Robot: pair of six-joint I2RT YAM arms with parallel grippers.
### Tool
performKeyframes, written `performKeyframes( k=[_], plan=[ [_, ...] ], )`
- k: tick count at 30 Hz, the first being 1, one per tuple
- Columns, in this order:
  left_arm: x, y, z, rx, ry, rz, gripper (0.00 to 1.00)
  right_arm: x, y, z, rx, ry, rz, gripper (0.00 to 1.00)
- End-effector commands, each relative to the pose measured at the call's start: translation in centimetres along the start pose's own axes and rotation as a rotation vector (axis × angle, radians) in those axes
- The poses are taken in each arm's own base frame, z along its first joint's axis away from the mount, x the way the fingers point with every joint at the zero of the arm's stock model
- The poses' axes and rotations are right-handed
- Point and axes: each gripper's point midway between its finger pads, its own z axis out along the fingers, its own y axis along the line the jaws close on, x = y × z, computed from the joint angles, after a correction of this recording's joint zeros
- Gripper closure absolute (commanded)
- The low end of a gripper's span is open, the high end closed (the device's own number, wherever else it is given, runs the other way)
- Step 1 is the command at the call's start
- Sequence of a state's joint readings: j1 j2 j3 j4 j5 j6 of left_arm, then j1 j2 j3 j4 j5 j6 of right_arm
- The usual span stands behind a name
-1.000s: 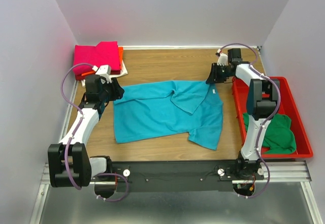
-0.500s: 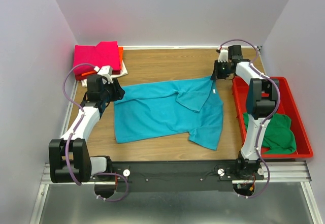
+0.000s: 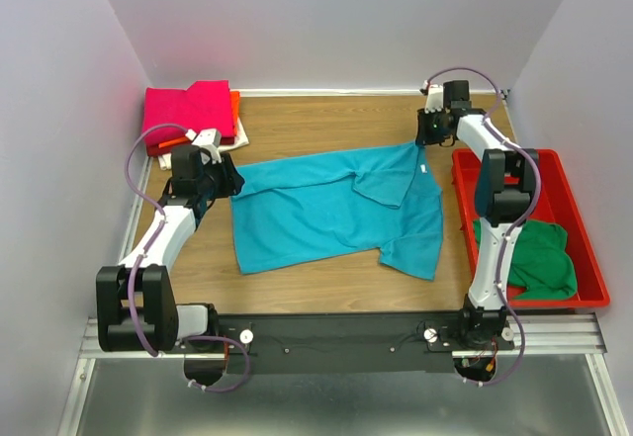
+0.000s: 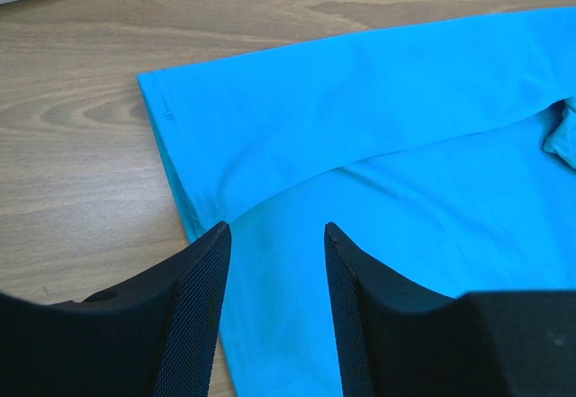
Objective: Fold and stack the t-shirts
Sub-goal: Fold the tshirt
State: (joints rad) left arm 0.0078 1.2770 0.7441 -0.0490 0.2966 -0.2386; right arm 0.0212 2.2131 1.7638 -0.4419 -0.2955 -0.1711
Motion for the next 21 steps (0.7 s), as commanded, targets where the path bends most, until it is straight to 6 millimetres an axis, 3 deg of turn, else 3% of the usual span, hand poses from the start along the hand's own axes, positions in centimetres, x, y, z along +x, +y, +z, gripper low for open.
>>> performKeyframes(
  k=[1, 6, 11, 13, 14, 15, 18, 21],
  plan=[
    [-0.8, -0.4, 0.0, 0.013, -0.008, 0.021, 0.46, -0.6, -2.5, 0.5, 0.112, 0.001, -0.051, 0.7],
    [-0.8, -0.3, 0.0, 0.003, -0.006, 0.02, 0.47, -1.9, -3.4, -0.2, 0.161, -0.022, -0.079, 0.72],
    [-2.1, -0.5, -0.8, -0.002, -0.055, 0.037, 0.47, -3.1, -1.2, -2.0, 0.062, -0.068, -0.106, 0.71],
    [-2.4, -0.8, -1.1, 0.007, -0.07, 0.044, 0.47, -2.3, 1.4, -2.5, -0.073, -0.07, -0.155, 0.67],
    [-2.8, -1.2, -1.5, 0.025, -0.092, 0.052, 0.46, -2.7, 2.9, -4.0, -0.146, -0.094, -0.201, 0.6],
    [-3.2, -1.6, -1.8, 0.037, -0.106, 0.054, 0.47, -0.6, 6.0, -4.7, -0.32, -0.072, -0.272, 0.59],
    [-2.1, -3.0, -2.3, 0.113, -0.085, 0.0, 0.46, 0.7, 11.0, -8.4, -0.496, -0.091, -0.421, 0.5],
    [0.8, -7.0, -3.0, 0.23, -0.002, -0.071, 0.46, 4.4, 16.4, -12.1, -0.62, -0.075, -0.617, 0.5]
  ],
)
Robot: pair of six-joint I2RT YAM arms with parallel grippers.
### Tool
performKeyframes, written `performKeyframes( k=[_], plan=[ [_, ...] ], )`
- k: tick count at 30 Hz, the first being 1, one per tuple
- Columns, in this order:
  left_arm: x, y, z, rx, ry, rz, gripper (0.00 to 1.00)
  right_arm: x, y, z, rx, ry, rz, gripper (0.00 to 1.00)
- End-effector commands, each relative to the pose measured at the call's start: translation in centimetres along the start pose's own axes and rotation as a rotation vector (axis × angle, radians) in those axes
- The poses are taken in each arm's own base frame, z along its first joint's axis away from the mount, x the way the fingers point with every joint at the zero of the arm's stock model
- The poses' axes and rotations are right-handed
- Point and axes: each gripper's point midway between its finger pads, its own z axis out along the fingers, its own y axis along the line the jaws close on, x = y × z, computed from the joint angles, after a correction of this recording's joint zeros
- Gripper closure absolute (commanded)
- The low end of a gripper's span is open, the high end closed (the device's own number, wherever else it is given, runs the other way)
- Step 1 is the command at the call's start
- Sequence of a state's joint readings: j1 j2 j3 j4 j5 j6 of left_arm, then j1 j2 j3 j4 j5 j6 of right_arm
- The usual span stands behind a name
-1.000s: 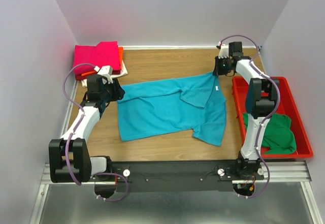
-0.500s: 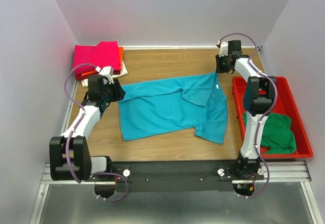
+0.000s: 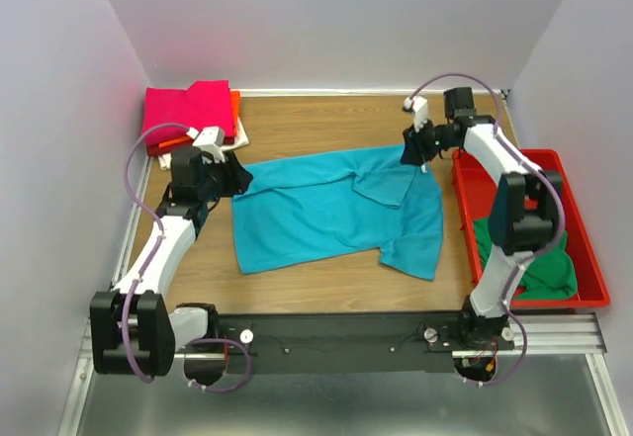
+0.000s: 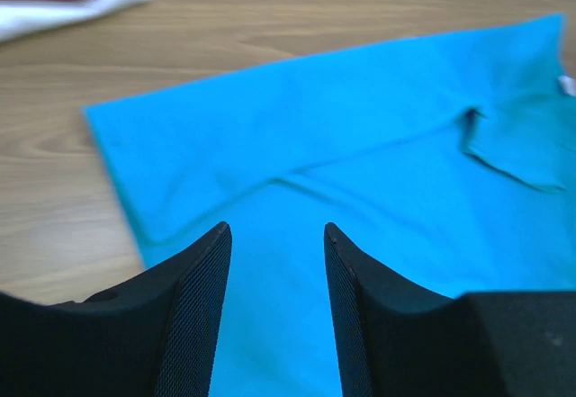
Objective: Fold and stack the t-shirts
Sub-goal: Fold the tshirt
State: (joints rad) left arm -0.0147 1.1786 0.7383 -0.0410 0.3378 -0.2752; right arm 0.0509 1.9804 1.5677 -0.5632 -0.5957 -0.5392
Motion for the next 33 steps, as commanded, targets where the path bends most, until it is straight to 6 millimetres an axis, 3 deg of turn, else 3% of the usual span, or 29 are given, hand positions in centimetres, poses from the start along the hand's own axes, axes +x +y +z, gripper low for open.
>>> performKeyframes(
  k=[1, 2, 4, 5, 7, 8, 13, 19, 22, 27, 33],
  plan=[
    [3.3, -5.2, -1.4, 0.157, 0.09, -0.1, 0.46, -0.1, 12.3, -2.9, -0.326, -0.044, -0.343, 0.5],
    [4.6, -6.8, -1.7, 0.177, 0.131, -0.098, 0.46, 2.4, 14.6, -2.8, -0.383, -0.012, -0.353, 0.46],
    [6.3, -7.5, -2.7, 0.119, 0.184, -0.16, 0.46, 3.4, 19.2, -4.2, -0.465, -0.038, -0.529, 0.43],
    [8.3, -8.1, -3.3, 0.08, 0.235, -0.179, 0.46, 6.2, 20.9, -4.3, -0.505, -0.004, -0.548, 0.39],
    [10.2, -8.4, -4.7, 0.014, 0.258, -0.32, 0.46, 7.1, 22.9, -5.2, -0.512, -0.007, -0.647, 0.36],
    [11.8, -8.1, -5.4, -0.054, 0.281, -0.352, 0.45, 8.8, 23.6, -5.2, -0.526, 0.021, -0.627, 0.36],
    [16.7, -9.2, -8.5, -0.152, 0.365, -0.659, 0.43, 10.0, 22.1, -5.1, -0.387, 0.078, -0.529, 0.37],
    [17.7, -5.3, -8.3, -0.423, 0.29, -0.705, 0.43, 9.2, 19.4, -4.6, -0.205, 0.125, -0.395, 0.36],
    [19.4, -3.9, -7.3, -0.57, 0.363, -0.652, 0.43, 9.0, 18.4, -4.7, -0.174, 0.127, -0.391, 0.35],
    [21.9, -3.8, -7.2, -0.646, 0.461, -0.661, 0.45, 9.4, 18.4, -4.6, -0.174, 0.137, -0.367, 0.35],
    [21.4, -4.7, -7.7, -0.629, 0.425, -0.744, 0.47, 9.3, 18.6, -4.7, -0.181, 0.128, -0.359, 0.35]
  ],
)
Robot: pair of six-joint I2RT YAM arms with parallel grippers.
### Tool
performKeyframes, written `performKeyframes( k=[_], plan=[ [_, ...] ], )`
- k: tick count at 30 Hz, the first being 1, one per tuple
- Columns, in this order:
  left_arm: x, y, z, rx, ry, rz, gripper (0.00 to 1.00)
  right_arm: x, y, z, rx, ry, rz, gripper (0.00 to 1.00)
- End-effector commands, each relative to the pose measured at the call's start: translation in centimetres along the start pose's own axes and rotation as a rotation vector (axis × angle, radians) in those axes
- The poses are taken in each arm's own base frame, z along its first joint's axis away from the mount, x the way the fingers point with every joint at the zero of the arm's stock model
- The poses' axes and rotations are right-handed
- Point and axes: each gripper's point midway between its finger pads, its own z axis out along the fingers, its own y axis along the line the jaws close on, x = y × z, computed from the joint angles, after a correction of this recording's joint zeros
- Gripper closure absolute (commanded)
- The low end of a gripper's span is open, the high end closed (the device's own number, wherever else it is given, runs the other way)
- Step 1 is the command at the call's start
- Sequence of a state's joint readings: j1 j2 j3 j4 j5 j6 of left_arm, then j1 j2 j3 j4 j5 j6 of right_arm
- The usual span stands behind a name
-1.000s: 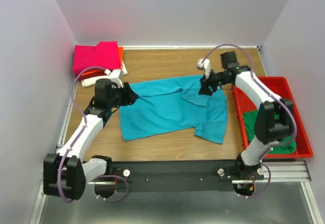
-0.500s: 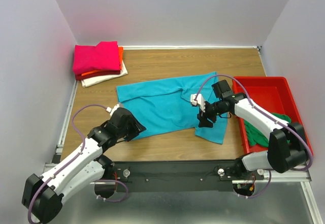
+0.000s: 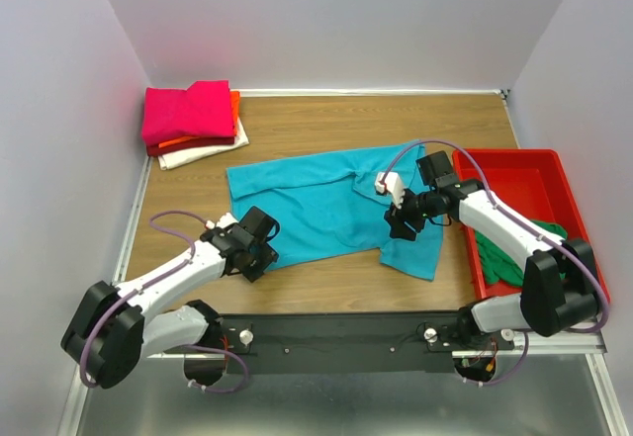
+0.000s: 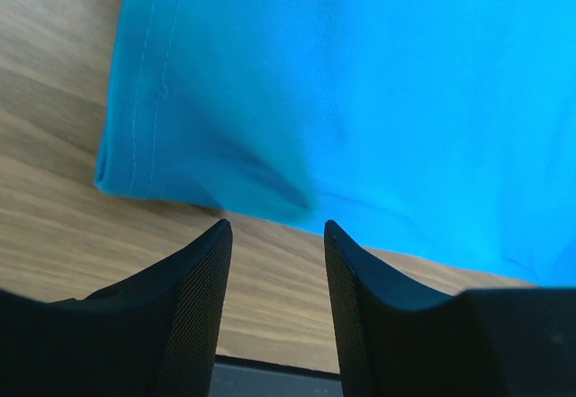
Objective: Fold and stack the t-shirts
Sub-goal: Fold the tshirt
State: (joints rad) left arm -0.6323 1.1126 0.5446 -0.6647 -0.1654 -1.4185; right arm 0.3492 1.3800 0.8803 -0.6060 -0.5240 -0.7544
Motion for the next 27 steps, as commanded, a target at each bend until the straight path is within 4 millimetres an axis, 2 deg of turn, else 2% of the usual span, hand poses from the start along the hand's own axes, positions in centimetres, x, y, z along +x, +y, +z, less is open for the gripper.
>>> performKeyframes(
  k=[1, 8, 15, 19, 22, 23, 24, 25, 27],
  plan=[
    [-0.5, 0.0, -0.7, 0.003, -0.046, -0.091, 0.47, -0.7, -0.9, -0.4, 0.037, -0.016, 0.006, 0.35],
    [-0.7, 1.0, 1.0, -0.093, -0.069, -0.092, 0.46, -0.9, -0.8, -0.9, 0.044, -0.032, 0.007, 0.35],
    [-1.1, 1.0, 1.4, -0.087, -0.093, -0.095, 0.46, -1.3, -0.8, -1.2, 0.046, -0.051, 0.01, 0.35],
    [-1.1, 1.4, 2.0, -0.128, -0.099, -0.086, 0.5, -1.5, -0.7, -1.5, 0.05, -0.065, 0.011, 0.35],
    [-1.8, 1.2, 1.9, -0.126, -0.135, -0.092, 0.68, -1.6, -0.7, -1.8, 0.055, -0.071, 0.015, 0.35],
    [-2.3, 0.9, 1.6, -0.115, -0.154, -0.094, 0.86, -1.7, -0.7, -1.9, 0.056, -0.075, 0.018, 0.35],
    [-2.4, 0.8, 1.4, -0.111, -0.161, -0.097, 0.94, -1.7, -0.7, -1.9, 0.057, -0.076, 0.019, 0.35],
    [-2.6, 0.7, 1.3, -0.106, -0.168, -0.095, 0.98, -1.7, -0.6, -2.0, 0.058, -0.078, 0.019, 0.35],
    [-2.9, 0.2, 0.9, -0.083, -0.18, -0.089, 1.0, -1.5, -0.4, -2.0, 0.054, -0.076, 0.016, 0.35]
  ],
)
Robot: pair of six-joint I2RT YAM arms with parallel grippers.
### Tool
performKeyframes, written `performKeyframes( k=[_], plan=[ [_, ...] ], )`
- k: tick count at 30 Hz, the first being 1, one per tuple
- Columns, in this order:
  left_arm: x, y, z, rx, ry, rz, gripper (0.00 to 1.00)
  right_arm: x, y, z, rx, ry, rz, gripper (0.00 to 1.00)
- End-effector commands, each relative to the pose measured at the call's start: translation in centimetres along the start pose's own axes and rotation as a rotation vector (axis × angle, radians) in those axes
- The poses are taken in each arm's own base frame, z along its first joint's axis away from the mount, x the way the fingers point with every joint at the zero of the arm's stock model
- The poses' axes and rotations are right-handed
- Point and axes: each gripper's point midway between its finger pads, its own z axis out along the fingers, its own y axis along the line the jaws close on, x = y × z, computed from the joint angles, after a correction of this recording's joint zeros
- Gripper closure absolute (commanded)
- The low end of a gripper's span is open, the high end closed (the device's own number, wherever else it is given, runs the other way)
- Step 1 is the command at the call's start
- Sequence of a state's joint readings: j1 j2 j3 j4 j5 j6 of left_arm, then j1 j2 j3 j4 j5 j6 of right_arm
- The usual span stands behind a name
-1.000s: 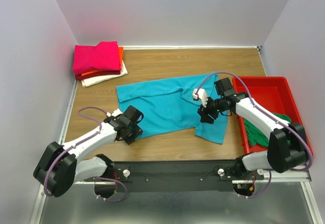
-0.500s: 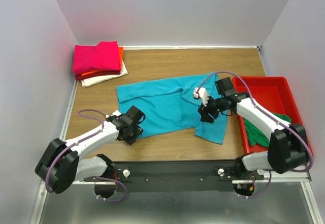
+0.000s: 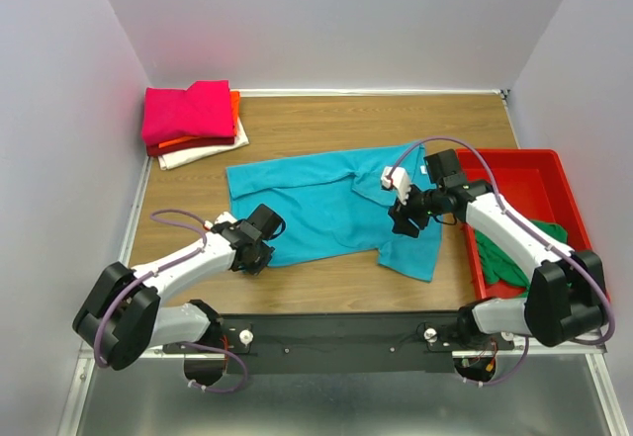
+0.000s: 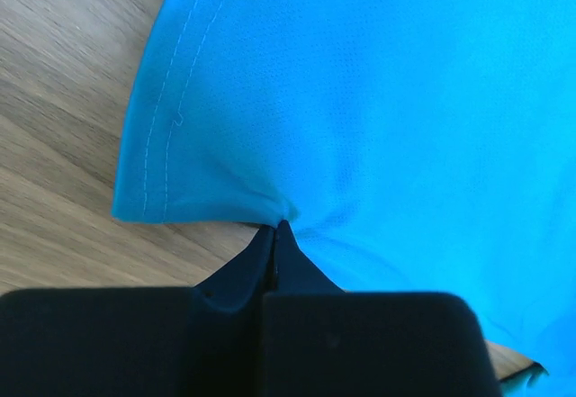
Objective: Fold and stack the t-shirts
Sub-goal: Fold the tshirt
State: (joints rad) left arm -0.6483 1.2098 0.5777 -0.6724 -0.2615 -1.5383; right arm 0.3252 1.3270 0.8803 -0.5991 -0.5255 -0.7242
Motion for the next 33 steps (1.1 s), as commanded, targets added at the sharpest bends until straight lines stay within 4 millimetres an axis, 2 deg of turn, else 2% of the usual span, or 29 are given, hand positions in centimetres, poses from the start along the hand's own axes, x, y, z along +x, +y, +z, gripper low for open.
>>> performKeyframes(
  k=[1, 6, 7, 9, 11, 12, 13, 16, 24, 27, 33],
  plan=[
    [-1.8, -0.2, -0.4, 0.009, -0.099, 0.004, 1.0, -0.4, 0.6, -0.7, -0.012, -0.027, -0.005, 0.35],
    [-2.7, -1.1, -1.5, 0.06, -0.126, 0.021, 1.0, 2.1, 2.8, -2.1, -0.122, 0.083, -0.177, 0.35],
    [-2.8, -1.1, -1.7, 0.063, -0.129, 0.027, 1.0, 3.5, 4.4, -2.9, -0.205, 0.128, -0.249, 0.36],
    [-3.1, -1.3, -2.1, 0.083, -0.139, 0.028, 1.0, 5.4, 6.6, -4.0, -0.301, 0.188, -0.27, 0.36],
    [-3.1, -1.5, -2.4, 0.099, -0.137, 0.034, 1.0, 7.3, 8.0, -4.8, -0.365, 0.233, -0.354, 0.37],
    [-3.1, -1.6, -2.5, 0.103, -0.138, 0.037, 1.0, 7.3, 7.7, -4.9, -0.354, 0.234, -0.394, 0.37],
    [-3.1, -1.7, -2.6, 0.111, -0.138, 0.04, 1.0, 8.6, 8.2, -5.3, -0.366, 0.263, -0.444, 0.37],
    [-3.1, -2.1, -2.8, 0.126, -0.135, 0.045, 1.0, 10.9, 9.2, -5.5, -0.412, 0.306, -0.54, 0.37],
    [-2.9, -2.5, -2.8, 0.139, -0.128, 0.051, 1.0, 11.8, 9.0, -5.2, -0.441, 0.32, -0.683, 0.39],
    [-2.8, -2.5, -2.7, 0.142, -0.121, 0.049, 1.0, 12.7, 8.5, -4.4, -0.446, 0.357, -0.703, 0.4],
    [-2.7, -2.4, -2.7, 0.141, -0.117, 0.05, 1.0, 12.8, 7.9, -2.3, -0.447, 0.377, -0.763, 0.41]
  ],
)
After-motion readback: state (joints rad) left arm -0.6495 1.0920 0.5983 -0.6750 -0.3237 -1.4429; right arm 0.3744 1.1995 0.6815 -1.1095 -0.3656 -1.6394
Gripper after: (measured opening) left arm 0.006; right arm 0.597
